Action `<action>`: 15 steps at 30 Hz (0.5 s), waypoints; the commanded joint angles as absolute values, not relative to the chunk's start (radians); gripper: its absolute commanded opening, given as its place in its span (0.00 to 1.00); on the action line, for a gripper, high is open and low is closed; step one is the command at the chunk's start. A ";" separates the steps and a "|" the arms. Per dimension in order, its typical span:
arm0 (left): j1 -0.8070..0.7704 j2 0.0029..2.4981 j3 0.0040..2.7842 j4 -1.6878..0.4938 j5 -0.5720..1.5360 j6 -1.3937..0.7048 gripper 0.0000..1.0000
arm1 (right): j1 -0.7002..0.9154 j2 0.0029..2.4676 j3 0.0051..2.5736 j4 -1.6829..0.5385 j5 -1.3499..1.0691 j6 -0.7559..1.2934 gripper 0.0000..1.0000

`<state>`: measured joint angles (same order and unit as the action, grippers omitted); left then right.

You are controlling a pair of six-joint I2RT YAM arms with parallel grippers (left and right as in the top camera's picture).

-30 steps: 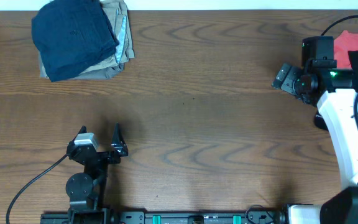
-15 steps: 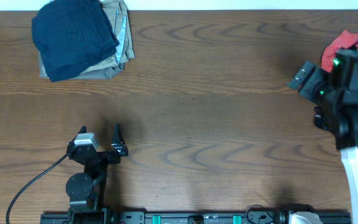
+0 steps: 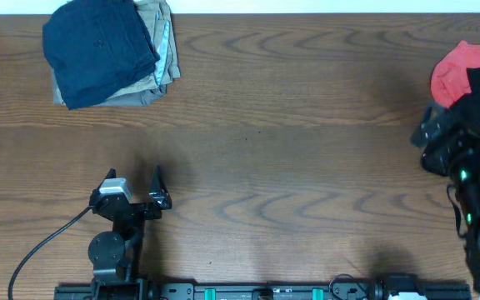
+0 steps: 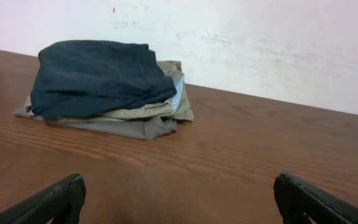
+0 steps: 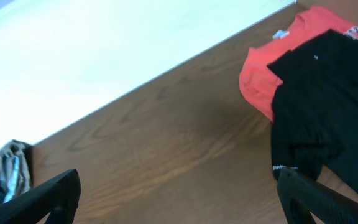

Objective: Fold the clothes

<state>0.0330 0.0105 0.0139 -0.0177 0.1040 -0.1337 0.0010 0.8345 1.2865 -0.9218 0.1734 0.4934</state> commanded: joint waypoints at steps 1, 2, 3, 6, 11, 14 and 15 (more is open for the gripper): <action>0.038 0.004 0.004 -0.060 0.119 -0.125 0.98 | 0.003 0.746 1.191 -0.929 0.178 0.493 0.99; 0.038 0.004 0.004 -0.060 0.119 -0.125 0.98 | 0.003 0.711 1.147 -0.920 0.179 0.493 0.99; 0.038 0.004 0.004 -0.060 0.119 -0.125 0.98 | 0.003 0.679 1.103 -0.906 0.178 0.493 0.99; 0.038 0.004 0.004 -0.060 0.119 -0.125 0.98 | 0.003 0.567 0.936 -0.815 0.160 0.484 0.99; 0.038 0.004 0.004 -0.060 0.119 -0.125 0.98 | 0.003 0.353 0.622 -0.544 0.012 0.317 0.99; 0.038 0.004 0.004 -0.060 0.119 -0.125 0.98 | 0.003 0.220 0.445 -0.379 -0.073 0.271 0.99; 0.038 0.004 0.004 -0.060 0.119 -0.125 0.98 | 0.003 0.173 0.383 -0.327 -0.088 0.272 0.99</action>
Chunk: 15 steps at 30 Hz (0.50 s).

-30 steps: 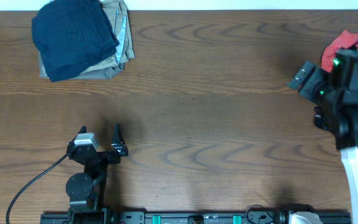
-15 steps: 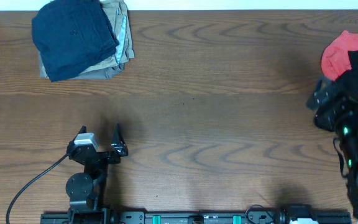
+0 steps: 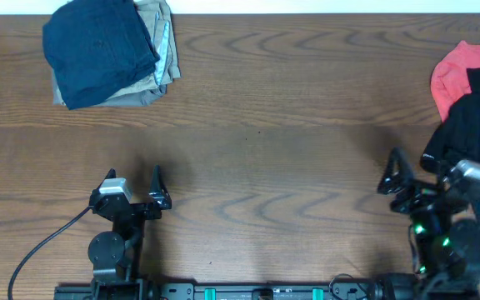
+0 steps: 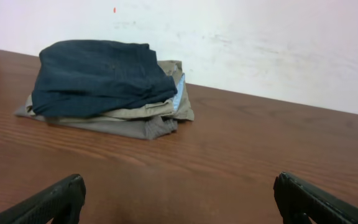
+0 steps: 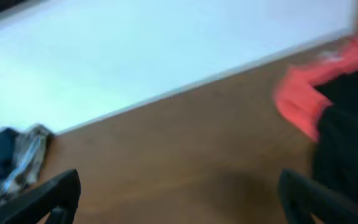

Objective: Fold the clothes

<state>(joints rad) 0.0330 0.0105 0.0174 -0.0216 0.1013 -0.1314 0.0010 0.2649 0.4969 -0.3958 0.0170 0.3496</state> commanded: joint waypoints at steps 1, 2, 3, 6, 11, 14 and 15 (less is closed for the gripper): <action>0.038 0.004 0.004 -0.060 0.119 -0.125 0.98 | 0.003 0.139 0.338 -0.291 -0.100 0.272 0.99; 0.038 0.004 0.004 -0.060 0.119 -0.125 0.98 | 0.003 0.109 0.297 -0.257 -0.110 0.272 0.99; 0.038 0.004 0.004 -0.060 0.119 -0.125 0.98 | 0.003 0.073 0.248 -0.215 -0.115 0.273 0.99; 0.038 0.004 0.004 -0.060 0.119 -0.125 0.98 | 0.003 0.006 0.149 -0.128 -0.109 0.293 0.99; 0.038 0.004 0.004 -0.060 0.119 -0.125 0.98 | 0.006 0.005 0.069 -0.009 -0.042 0.360 0.99; 0.038 0.004 0.004 -0.060 0.119 -0.125 0.98 | 0.008 0.005 0.044 0.026 -0.001 0.366 0.99; 0.038 0.004 0.004 -0.060 0.119 -0.125 0.98 | 0.008 0.005 0.035 0.040 0.011 0.366 0.99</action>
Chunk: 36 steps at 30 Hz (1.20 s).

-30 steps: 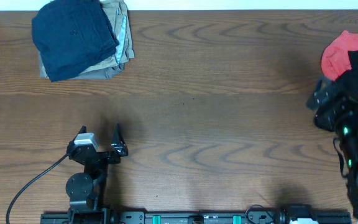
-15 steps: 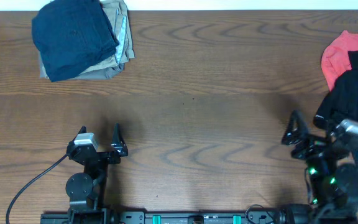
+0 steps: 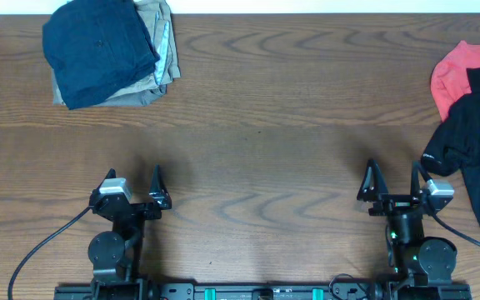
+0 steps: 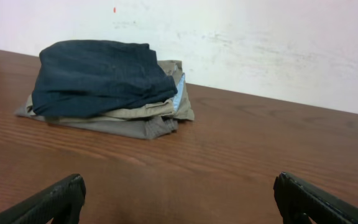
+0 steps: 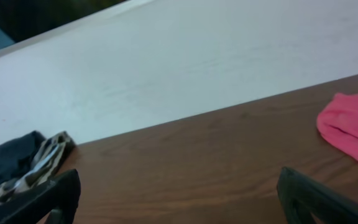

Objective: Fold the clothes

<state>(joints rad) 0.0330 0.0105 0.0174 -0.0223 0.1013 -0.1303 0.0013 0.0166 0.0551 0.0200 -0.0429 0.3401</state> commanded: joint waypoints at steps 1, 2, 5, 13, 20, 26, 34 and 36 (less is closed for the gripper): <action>0.038 0.004 0.004 -0.060 0.119 -0.125 0.98 | 0.008 0.005 0.027 0.052 0.025 0.366 0.99; 0.038 0.004 0.004 -0.060 0.119 -0.125 0.98 | 0.008 0.005 0.017 0.068 0.031 0.366 0.99; 0.038 0.004 0.004 -0.060 0.119 -0.125 0.98 | 0.009 0.005 0.005 0.081 0.057 0.366 0.99; 0.038 0.004 0.004 -0.060 0.119 -0.125 0.98 | 0.008 0.005 0.005 0.015 0.079 0.351 0.99; 0.038 0.004 0.004 -0.060 0.119 -0.125 0.98 | 0.008 0.005 0.005 -0.072 0.042 0.231 0.99; 0.038 0.004 0.004 -0.060 0.119 -0.125 0.98 | 0.007 0.005 0.005 -0.072 0.010 0.231 0.99; 0.038 0.004 0.004 -0.060 0.119 -0.125 0.98 | -0.010 0.005 0.005 -0.072 0.010 0.231 0.99; 0.038 0.004 0.004 -0.060 0.119 -0.125 0.98 | -0.014 0.005 0.005 -0.072 0.010 0.231 0.99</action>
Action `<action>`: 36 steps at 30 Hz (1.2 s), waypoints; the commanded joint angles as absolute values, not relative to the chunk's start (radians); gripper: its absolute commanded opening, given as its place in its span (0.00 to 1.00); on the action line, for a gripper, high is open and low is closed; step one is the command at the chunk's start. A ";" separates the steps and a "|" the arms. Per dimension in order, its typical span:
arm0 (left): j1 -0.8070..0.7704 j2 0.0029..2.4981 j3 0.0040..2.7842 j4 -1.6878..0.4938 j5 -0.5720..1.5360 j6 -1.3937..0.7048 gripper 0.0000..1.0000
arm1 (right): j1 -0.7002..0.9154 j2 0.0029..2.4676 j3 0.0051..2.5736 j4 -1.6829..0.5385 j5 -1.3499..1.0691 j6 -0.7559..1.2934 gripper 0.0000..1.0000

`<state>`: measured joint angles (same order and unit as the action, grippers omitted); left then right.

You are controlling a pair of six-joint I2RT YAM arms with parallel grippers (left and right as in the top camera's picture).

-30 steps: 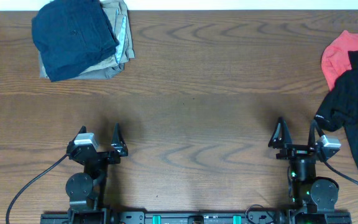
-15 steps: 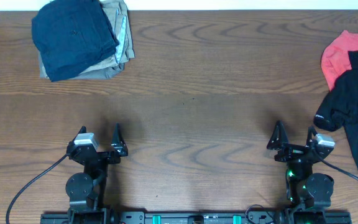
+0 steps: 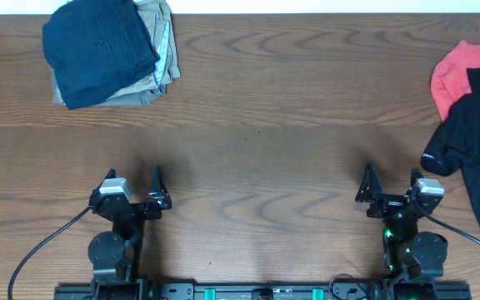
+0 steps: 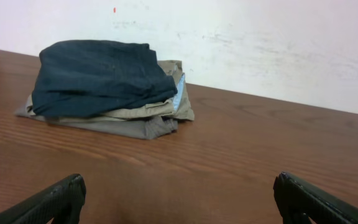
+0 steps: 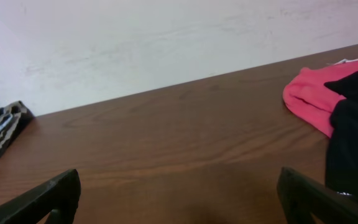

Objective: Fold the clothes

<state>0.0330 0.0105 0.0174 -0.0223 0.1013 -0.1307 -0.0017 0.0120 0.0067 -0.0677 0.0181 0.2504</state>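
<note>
A folded pile with a navy garment [image 3: 98,46] on top of tan ones [image 3: 155,58] lies at the table's far left; the left wrist view shows the same pile [image 4: 98,78]. An unfolded black shirt [image 3: 477,133] lies over a red shirt [image 3: 452,71] at the right edge, also seen as black cloth [image 5: 353,143] and red cloth [image 5: 312,93]. My left gripper [image 3: 133,185] rests open near the front left with nothing between its fingers. My right gripper [image 3: 388,183] rests open near the front right, just left of the black shirt, holding nothing.
Brown wooden table [image 3: 265,125] spreads between the two clothing heaps. A white wall [image 4: 260,43] runs along its far edge. A black cable [image 3: 40,250] loops from the left arm's base toward the front edge.
The right gripper has settled slightly, its camera now tilted lower toward the table. The left arm and all the clothes are where they were.
At first my right gripper was over the black and red shirts at the right edge, open. Then it stood nearer the front, beside the black shirt. Later it was at its front-right resting spot, where it stays. The left gripper stayed open and still throughout.
</note>
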 commanded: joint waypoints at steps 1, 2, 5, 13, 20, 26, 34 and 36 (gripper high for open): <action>0.038 0.004 0.004 -0.060 0.119 -0.125 0.98 | -0.015 0.005 0.005 -0.072 0.010 0.231 0.99; 0.038 0.004 0.004 -0.060 0.119 -0.125 0.98 | -0.015 0.005 0.005 -0.072 0.010 0.231 0.99; 0.038 0.004 0.004 -0.060 0.119 -0.125 0.98 | -0.015 0.005 0.005 -0.072 0.011 0.231 0.99; 0.038 0.004 0.004 -0.060 0.119 -0.125 0.98 | -0.015 0.005 0.005 -0.072 0.013 0.230 0.99; 0.038 0.004 0.004 -0.060 0.119 -0.125 0.98 | -0.015 0.005 0.005 -0.073 0.018 0.064 0.99; 0.038 0.004 0.004 -0.060 0.119 -0.125 0.98 | -0.012 0.005 0.005 -0.075 0.003 -0.009 0.99; 0.038 0.004 0.004 -0.060 0.119 -0.125 0.98 | -0.004 0.005 0.005 -0.075 -0.009 0.017 0.99; 0.038 0.004 0.004 -0.060 0.119 -0.125 0.98 | -0.004 0.005 0.005 -0.075 -0.007 0.029 0.99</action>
<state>0.0330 0.0105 0.0174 -0.0223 0.1013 -0.1303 -0.0055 0.0120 0.0067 -0.0704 0.0032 0.0246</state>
